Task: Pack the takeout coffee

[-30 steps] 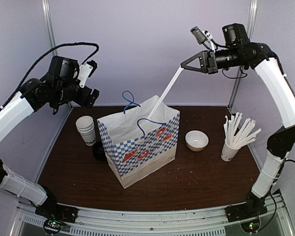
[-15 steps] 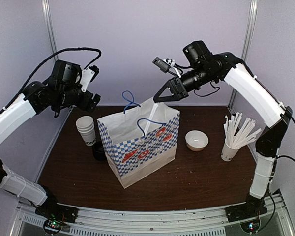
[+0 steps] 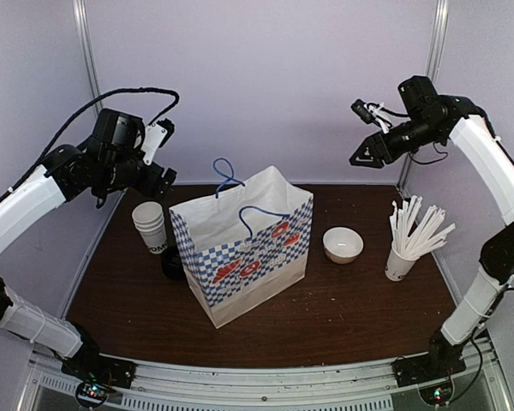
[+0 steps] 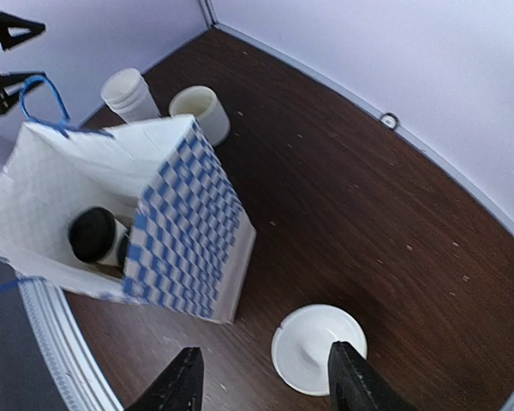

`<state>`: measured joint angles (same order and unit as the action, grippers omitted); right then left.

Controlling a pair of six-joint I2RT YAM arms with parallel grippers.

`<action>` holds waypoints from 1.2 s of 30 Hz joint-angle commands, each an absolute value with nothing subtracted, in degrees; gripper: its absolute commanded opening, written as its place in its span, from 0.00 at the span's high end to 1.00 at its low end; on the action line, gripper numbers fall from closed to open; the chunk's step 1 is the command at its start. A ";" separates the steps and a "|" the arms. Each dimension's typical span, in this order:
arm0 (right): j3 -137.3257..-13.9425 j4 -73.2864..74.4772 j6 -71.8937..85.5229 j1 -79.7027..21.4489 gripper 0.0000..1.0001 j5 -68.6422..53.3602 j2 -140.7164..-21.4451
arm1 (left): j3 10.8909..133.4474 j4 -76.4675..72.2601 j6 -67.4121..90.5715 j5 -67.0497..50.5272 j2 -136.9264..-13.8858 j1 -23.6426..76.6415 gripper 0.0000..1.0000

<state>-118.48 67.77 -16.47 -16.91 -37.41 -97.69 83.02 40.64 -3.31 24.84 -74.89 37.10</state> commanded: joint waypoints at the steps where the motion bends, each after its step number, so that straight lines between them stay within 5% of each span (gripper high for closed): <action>1: -107.23 70.81 -24.66 -14.22 0.51 -25.08 -87.79 | 82.21 36.94 -3.28 24.53 -72.82 36.75 0.02; 15: -92.65 72.57 -24.47 -6.28 0.70 -14.96 -77.34 | 83.84 36.80 -1.23 19.09 -71.51 36.74 0.02; 22: -93.03 71.11 -22.68 -3.72 0.59 -12.58 -80.65 | 83.50 37.10 -1.41 19.45 -71.53 36.72 0.03; 34: -92.62 68.55 -22.49 -2.83 0.62 -13.37 -86.50 | 83.34 37.02 -1.23 18.82 -71.87 36.74 0.03; 36: -92.47 68.48 -22.40 -2.66 0.68 -13.07 -87.26 | 83.32 37.01 -1.16 18.56 -71.86 36.74 0.02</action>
<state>-93.14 70.11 -23.46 -3.42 -14.52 -86.11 83.07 39.88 -1.91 19.64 -72.29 37.06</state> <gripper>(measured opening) 0.369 0.975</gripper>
